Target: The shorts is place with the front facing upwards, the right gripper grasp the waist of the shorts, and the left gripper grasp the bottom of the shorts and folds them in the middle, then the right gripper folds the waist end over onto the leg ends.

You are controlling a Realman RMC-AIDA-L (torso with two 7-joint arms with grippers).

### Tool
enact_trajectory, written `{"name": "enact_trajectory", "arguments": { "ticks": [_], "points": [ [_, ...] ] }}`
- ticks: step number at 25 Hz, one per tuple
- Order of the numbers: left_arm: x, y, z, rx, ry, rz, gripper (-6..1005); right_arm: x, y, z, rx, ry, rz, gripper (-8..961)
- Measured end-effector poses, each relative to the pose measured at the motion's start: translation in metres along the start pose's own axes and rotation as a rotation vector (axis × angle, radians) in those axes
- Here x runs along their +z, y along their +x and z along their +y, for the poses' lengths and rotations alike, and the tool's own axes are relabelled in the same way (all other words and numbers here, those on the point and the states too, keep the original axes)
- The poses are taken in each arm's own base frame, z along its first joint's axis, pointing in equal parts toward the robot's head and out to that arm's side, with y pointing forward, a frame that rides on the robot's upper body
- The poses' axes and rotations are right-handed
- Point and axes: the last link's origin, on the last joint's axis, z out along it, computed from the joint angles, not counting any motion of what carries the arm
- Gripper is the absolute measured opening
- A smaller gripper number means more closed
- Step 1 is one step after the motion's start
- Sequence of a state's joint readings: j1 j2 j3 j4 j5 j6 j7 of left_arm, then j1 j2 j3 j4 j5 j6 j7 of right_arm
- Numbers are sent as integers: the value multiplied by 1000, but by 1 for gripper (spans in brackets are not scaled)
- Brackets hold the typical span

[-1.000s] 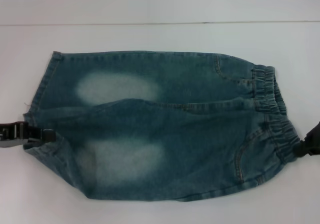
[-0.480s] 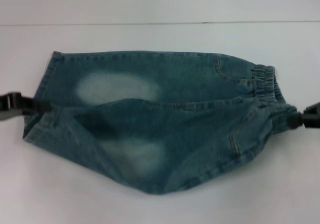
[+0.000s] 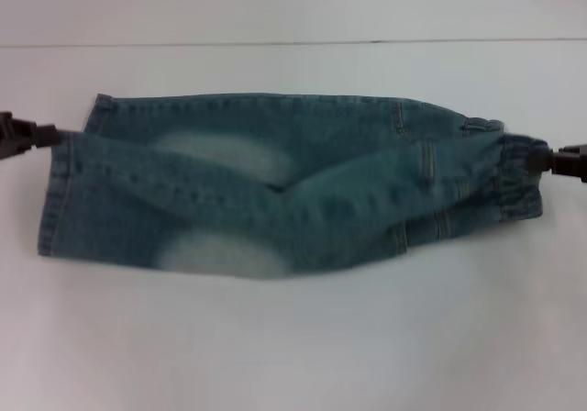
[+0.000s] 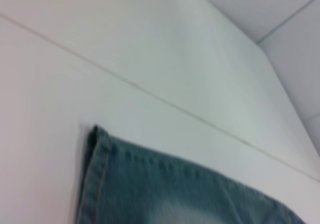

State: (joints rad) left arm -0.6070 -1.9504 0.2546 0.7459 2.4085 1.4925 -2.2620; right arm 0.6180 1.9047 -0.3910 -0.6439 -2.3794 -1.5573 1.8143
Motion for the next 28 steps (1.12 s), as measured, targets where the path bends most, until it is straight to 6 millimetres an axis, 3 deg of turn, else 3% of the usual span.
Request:
{"name": "enact_trajectory", "arguments": {
  "ticks": [16, 28],
  "points": [
    [20, 15, -10, 32, 64, 174, 1, 32, -12, -13, 29, 119, -143, 34],
    [45, 29, 2, 106, 79, 287, 5, 57, -28, -13, -87, 204, -196, 33]
  ]
}}
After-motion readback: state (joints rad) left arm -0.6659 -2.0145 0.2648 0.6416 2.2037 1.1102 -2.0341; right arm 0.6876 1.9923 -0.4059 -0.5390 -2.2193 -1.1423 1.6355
